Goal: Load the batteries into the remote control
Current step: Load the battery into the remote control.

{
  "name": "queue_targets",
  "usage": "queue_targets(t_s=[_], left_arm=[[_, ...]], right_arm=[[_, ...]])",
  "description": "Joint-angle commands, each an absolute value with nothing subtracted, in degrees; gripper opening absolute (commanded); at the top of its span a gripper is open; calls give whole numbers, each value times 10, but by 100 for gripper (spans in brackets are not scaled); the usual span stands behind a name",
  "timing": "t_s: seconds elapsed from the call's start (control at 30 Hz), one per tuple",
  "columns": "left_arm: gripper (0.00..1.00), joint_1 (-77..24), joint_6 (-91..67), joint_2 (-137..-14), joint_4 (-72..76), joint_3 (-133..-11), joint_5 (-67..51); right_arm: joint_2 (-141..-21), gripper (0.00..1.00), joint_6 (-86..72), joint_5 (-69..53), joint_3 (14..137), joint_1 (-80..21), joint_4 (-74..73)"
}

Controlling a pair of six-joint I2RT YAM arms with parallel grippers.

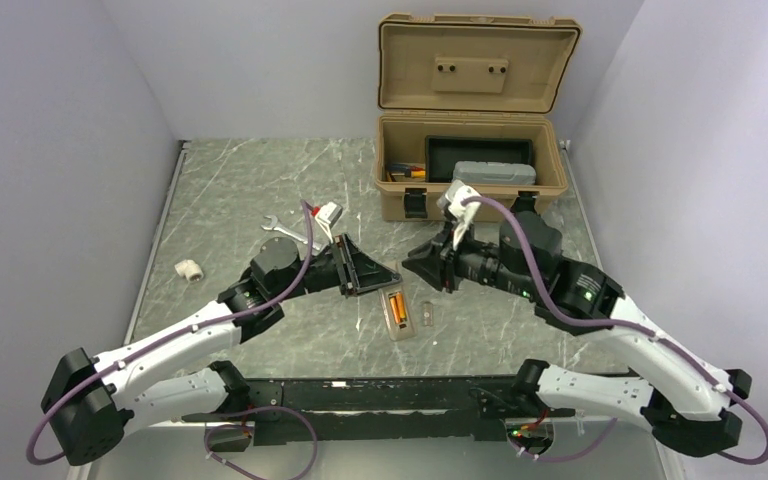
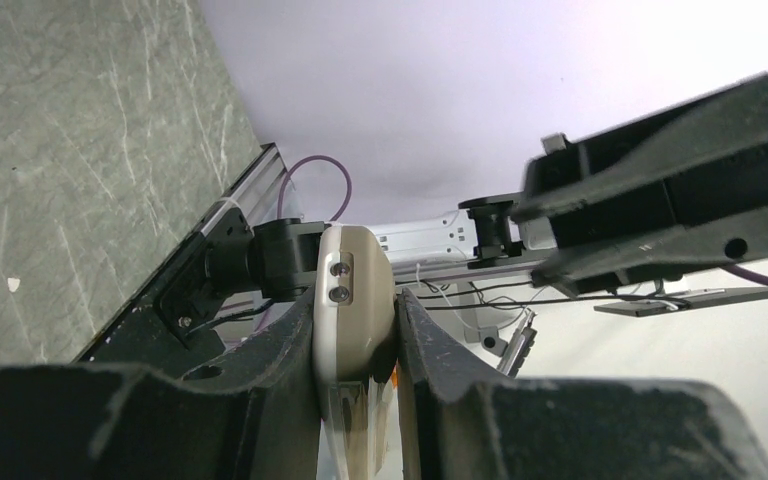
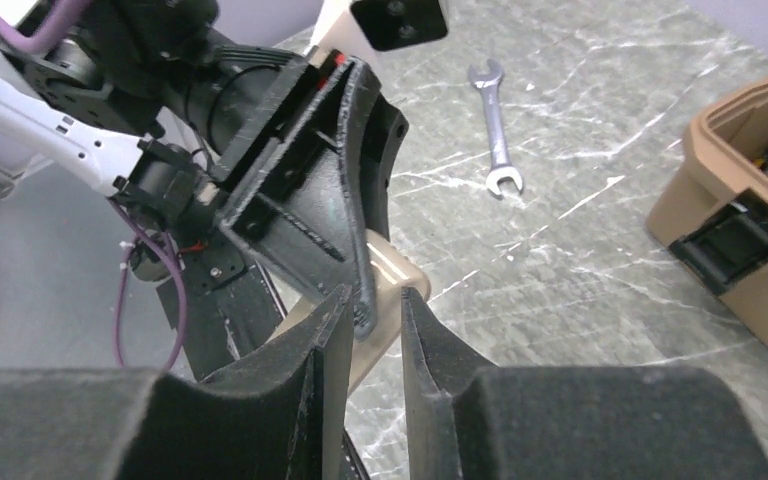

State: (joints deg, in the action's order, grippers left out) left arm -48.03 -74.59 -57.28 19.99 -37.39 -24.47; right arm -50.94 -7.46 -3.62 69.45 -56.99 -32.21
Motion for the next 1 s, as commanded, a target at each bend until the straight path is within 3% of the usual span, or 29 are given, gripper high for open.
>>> queue_targets(t_s=[0.0, 0.1, 0.2, 0.43, 0.57, 0.67, 0.97], left_arm=[[0, -478, -746, -553, 210, -402, -236], [0, -479, -748, -550, 218, -399, -236], [0, -478, -746, -550, 216, -400, -236], [0, -479, -747, -553, 220, -398, -236], [0, -479, -749, -553, 227, -394, -237], [0, -478, -750, -555, 232, -393, -241], [0, -479, -761, -562, 256, -383, -251]], right_arm=[[-530, 30, -63, -202, 701, -506, -295], [-505, 43, -12, -292, 655, -492, -253], [-494, 45, 33, -356, 626, -486, -213], [-511, 45, 36, -402, 622, -463, -176], [-507, 39, 44, -439, 619, -450, -170], [-507, 33, 75, -468, 615, -439, -194], [-532, 32, 224, -540, 646, -403, -330]])
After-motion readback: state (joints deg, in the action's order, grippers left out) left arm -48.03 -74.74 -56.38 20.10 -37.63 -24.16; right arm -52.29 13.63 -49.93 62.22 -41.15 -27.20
